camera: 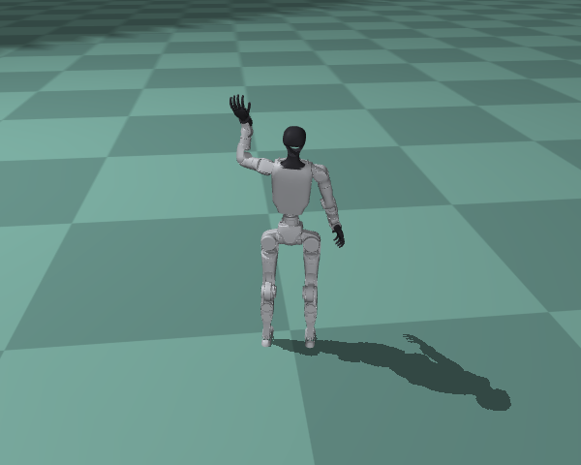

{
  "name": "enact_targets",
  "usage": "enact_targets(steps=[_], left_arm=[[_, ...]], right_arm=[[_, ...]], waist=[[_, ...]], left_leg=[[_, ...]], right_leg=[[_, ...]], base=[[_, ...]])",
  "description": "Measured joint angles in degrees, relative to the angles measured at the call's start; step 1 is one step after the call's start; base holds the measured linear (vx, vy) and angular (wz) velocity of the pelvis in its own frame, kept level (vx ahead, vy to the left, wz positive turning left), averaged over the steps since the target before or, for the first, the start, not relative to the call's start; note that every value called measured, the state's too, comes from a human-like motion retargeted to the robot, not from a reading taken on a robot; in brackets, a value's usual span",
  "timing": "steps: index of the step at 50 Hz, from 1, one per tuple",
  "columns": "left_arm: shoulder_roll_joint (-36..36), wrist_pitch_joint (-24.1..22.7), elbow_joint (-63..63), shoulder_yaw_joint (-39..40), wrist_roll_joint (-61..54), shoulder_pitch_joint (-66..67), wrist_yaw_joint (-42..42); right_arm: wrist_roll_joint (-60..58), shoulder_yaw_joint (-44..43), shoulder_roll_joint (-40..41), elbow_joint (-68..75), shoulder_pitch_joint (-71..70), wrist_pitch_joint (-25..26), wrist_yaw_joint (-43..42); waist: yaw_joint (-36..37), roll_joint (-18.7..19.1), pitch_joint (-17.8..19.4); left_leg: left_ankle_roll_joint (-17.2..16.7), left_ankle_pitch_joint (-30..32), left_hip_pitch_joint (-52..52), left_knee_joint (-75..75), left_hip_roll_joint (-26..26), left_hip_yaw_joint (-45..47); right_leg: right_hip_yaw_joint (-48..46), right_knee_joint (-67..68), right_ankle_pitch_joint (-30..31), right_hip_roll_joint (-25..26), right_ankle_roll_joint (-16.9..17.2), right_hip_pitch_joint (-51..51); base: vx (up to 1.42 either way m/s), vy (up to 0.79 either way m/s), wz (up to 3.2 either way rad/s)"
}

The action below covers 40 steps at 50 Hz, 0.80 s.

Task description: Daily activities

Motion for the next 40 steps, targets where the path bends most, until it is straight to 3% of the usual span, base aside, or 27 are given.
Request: enact_targets(steps=[5,10,15,18,22,30,32,40], left_arm=[[2.71,-2.3,-3.8,-17.32,8.12,-7.37,-7.72],[5.38,-7.15,-1.84,-44.82,14.7,-22.06,-20.98],[1.11,-11.61,3.76,-71.19,17.12,-39.74,-30.73],[-0.46,-12.81,4.78,-76.92,15.97,-45.27,-31.64],[2.67,-11.87,3.82,-70.57,11.93,-45.07,-27.38],[8.92,-4.92,7.41,-32.39,-1.43,-30.4,-10.69],[9.08,-4.04,10.61,-25.94,-5.34,-28.61,-8.24],[6.76,-6.02,16.59,-6.98,-18.93,-14.87,-3.42]], right_arm=[[-0.72,3.43,-1.35,-0.26,-1.62,-1.94,-1.05],[-0.54,7.52,-3.29,-1.32,-2.66,-3.16,-0.4],[0.94,8.39,-2.83,-1.66,-2.74,-3.58,1.38],[1.39,7.39,-1.69,-1.79,-2.77,-3.62,2.08],[0.53,5.61,-0.11,-1.56,-2.0,-3.35,2.44],[-2.67,2.48,2.85,0.92,0.04,-1.58,2.29],[-2.46,1.8,2.15,1.67,-0.96,-1.07,3.52],[-1.33,0.11,3.11,2.72,1.37,-0.11,5.04]], waist=[[-2.47,2.47,-2.42],[-4.16,5.5,-6.77],[-4.52,5.68,-11.01],[-4.45,4.63,-11.06],[-3.74,2.82,-11.08],[-0.34,-1.18,-11.08],[0.38,-2.12,-10.52],[3.81,-3.94,-11.02]], left_leg=[[-0.15,-0.14,-3.05,-0.48,0.17,0.31],[-0.1,0.69,-7.75,-1.14,0.12,0.6],[-0.2,1.97,-12.57,-1.27,-0.5,1.16],[-0.42,2.38,-13.95,-1.27,-0.84,1.23],[-0.62,2.55,-14.97,-1.27,-1.12,0.83],[-0.34,2.84,-16.18,-0.97,-0.92,0.22],[-0.45,0.82,-15.06,0.63,-1.09,-0.55],[-0.08,3.34,-14.6,-0.9,-1.22,-1.44]], right_leg=[[0.07,-0.24,0.65,0.18,0.24,-3.31],[-0.16,-0.63,1.49,0.12,0.65,-8.27],[-0.47,-1.06,2.29,-0.51,1.11,-13.12],[-0.49,-1.1,2.36,-0.86,1.17,-14.51],[-0.48,-1.18,2.32,-1.14,1.05,-15.38],[-0.28,-1.19,3.38,-0.94,0.77,-16.05],[-0.57,0.6,0.98,-1.02,0.79,-14.79],[-1.82,-0.95,2.59,-1.27,0.35,-13.73]], base=[[0.0,0.0,0.0],[0.0,0.0,0.0],[0.0,0.0,0.0],[0.0,0.0,0.0],[0.0,0.0,0.0],[0.01,0.0,0.03],[0.04,-0.01,0.22],[0.0,0.0,0.07]])
